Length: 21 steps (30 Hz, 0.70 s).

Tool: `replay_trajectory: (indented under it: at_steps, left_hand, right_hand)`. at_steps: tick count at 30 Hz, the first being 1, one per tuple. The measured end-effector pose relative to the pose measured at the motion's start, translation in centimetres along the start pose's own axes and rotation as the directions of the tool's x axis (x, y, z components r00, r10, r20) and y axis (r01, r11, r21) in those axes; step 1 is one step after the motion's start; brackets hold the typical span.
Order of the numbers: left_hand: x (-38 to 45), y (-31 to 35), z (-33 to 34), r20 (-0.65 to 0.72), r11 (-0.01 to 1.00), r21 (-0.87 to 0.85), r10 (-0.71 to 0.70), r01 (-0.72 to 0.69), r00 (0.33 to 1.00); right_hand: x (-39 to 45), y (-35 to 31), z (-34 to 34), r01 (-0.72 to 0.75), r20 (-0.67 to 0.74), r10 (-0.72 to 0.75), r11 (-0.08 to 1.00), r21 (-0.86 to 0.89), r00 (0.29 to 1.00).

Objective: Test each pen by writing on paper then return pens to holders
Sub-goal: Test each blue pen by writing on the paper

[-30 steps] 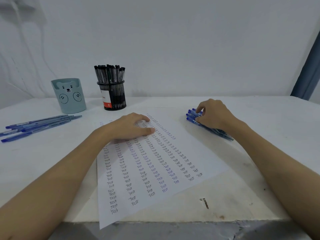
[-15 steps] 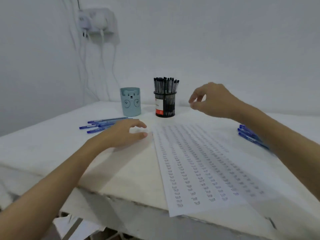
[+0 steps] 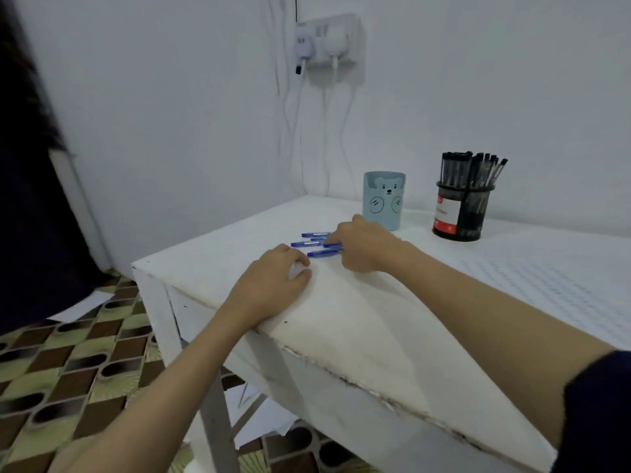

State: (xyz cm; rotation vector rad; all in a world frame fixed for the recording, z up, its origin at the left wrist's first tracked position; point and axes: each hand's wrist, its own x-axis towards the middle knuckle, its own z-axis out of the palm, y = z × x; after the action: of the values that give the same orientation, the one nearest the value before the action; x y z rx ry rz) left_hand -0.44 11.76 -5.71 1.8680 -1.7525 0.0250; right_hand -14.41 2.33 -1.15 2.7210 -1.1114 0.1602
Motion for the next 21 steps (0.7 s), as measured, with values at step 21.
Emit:
replay_trajectory:
  at_steps: [21]
  left_hand:
    - [-0.1, 1.3, -0.2, 0.013, 0.992, -0.098, 0.083, -0.082, 0.996]
  right_hand:
    - [-11.5, 9.6, -8.8, -0.212, 0.048, 0.415, 0.359, 0.909, 0.909]
